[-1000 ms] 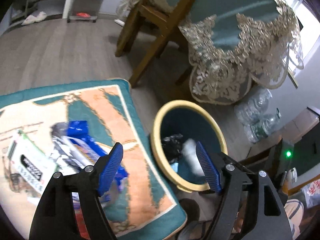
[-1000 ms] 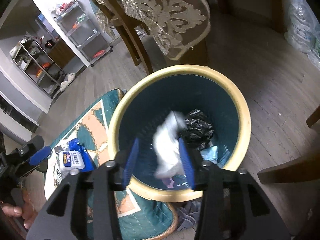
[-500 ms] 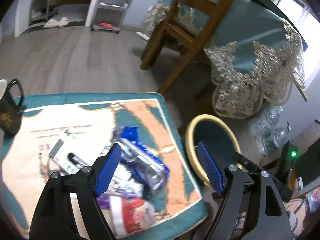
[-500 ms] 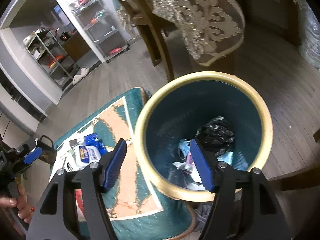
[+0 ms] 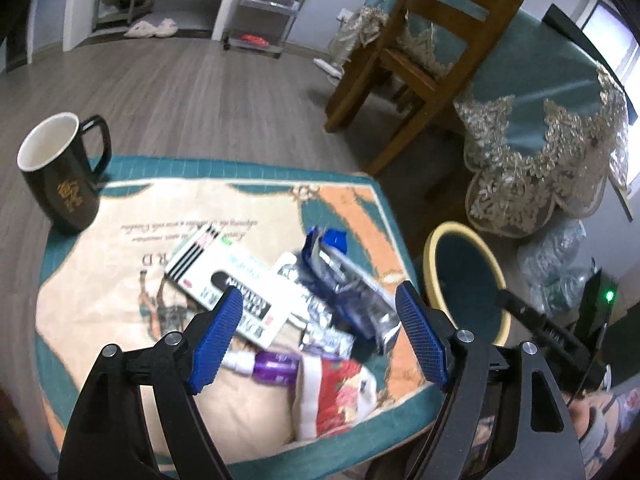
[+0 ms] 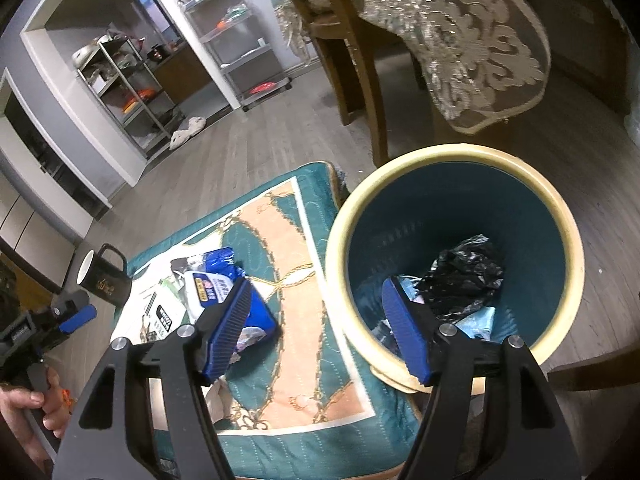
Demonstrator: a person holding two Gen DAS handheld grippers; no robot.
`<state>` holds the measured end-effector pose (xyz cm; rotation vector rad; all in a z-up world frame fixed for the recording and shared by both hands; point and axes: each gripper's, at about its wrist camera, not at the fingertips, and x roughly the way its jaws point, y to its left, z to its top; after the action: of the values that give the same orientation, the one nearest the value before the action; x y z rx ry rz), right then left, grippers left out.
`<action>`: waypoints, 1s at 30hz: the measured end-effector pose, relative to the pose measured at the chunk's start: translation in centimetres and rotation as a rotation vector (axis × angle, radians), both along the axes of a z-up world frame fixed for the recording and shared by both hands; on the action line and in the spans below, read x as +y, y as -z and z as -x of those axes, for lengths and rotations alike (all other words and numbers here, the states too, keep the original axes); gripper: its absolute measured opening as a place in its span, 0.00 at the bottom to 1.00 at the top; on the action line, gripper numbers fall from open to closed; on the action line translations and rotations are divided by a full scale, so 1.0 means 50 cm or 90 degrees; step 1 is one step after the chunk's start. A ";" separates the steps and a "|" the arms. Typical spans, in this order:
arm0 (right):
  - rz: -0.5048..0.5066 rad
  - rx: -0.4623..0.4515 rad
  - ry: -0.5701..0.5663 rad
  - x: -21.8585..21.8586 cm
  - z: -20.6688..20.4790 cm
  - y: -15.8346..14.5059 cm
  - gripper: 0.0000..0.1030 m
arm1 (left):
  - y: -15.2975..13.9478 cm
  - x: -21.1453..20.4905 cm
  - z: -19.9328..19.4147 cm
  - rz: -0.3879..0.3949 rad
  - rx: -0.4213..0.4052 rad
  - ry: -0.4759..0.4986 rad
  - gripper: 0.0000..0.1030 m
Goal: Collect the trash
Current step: 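Grasp the red floral paper wrapper from the pile with the left tool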
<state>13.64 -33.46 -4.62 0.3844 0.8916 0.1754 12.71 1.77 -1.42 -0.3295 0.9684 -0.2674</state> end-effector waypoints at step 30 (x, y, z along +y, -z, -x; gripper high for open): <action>0.007 0.002 -0.048 0.064 -0.002 0.000 0.65 | 0.184 -0.085 0.087 0.035 0.152 0.143 0.06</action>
<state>13.74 -30.28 -4.61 0.3403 0.9109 0.2392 8.36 -2.51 -10.61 -0.3070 1.2381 -0.4676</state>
